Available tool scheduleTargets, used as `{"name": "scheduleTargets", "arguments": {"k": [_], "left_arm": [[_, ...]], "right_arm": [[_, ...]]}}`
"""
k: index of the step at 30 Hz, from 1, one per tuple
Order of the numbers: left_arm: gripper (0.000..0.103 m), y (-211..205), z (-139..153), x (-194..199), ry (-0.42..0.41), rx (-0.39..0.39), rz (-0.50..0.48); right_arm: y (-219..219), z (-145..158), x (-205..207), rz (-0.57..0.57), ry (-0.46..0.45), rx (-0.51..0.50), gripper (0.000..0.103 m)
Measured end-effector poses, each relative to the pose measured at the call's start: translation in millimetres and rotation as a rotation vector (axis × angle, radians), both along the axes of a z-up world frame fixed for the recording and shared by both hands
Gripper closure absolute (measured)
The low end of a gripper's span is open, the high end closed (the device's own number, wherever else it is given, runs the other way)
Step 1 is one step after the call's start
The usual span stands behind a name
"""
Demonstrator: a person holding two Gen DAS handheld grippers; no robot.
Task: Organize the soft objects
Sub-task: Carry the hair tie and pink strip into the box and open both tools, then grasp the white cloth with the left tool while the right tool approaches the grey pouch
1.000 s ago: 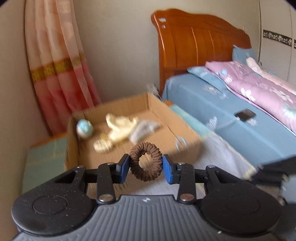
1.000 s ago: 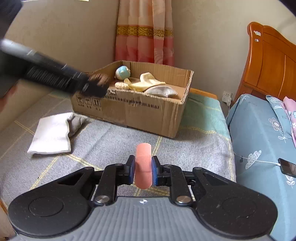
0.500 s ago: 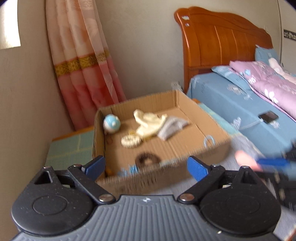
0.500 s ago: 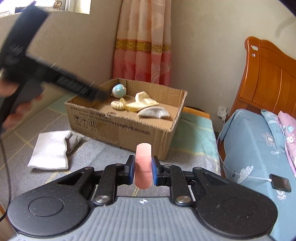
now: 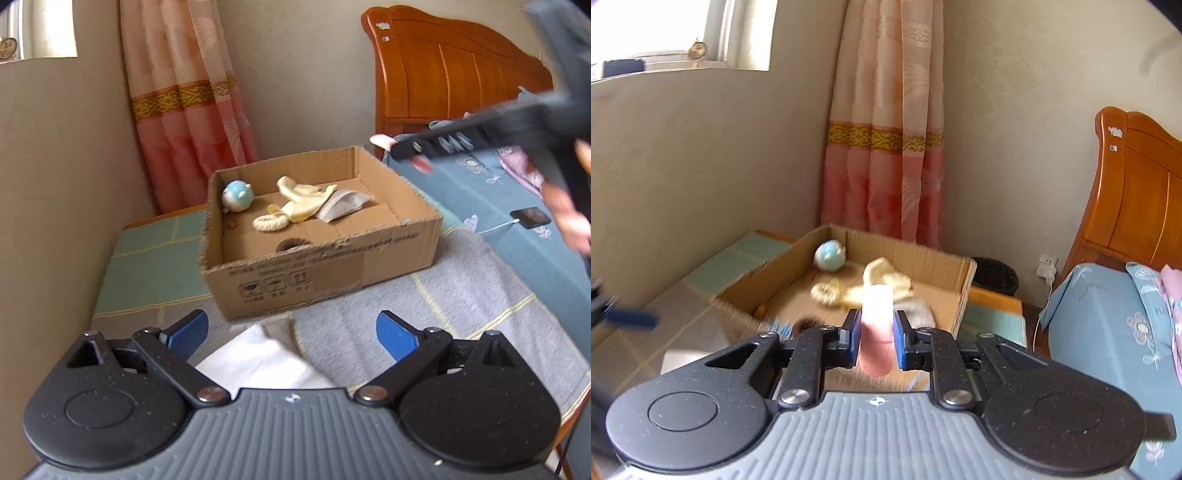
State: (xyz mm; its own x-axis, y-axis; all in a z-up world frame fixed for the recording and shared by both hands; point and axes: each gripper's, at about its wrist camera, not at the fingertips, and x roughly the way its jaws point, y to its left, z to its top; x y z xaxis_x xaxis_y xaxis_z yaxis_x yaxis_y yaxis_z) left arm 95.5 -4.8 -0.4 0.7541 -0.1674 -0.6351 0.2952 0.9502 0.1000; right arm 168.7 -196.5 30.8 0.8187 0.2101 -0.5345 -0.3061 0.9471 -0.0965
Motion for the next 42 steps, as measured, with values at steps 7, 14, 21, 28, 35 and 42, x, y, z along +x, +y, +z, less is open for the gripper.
{"name": "scheduleTargets", "arguments": {"k": [7,14,21,28,35,42], "left_arm": [[0.005,30.8,-5.0,-5.9,0.019,0.017,0.081],[0.005,52.9,-11.6,-15.0,0.034,0.024,0.118],[0.005,65.2,-18.9,-27.5,0.054,0.009,0.135],[0.005,72.5,-24.7,-29.3,0.070,-0.028,0.119],[0.005,68.4,-40.5,-9.9,0.122,-0.045,0.086],[0.005,60.2,-70.7,16.7,0.304,-0.160,0.035]], "right_arm": [[11.0,-2.0,62.7,-0.062,0.056,0.015,0.028],[15.3,1.4,43.1,-0.065,0.038,0.072,0.001],[35.2,-0.4,5.6,-0.027,0.037,0.021,0.000],[50.0,-18.8,-36.8,0.003,0.052,0.011,0.000],[51.2,-44.2,-69.0,-0.024,0.069,-0.039,0.000],[38.0,-63.5,-83.0,-0.070,0.093,-0.043,0.000]]}}
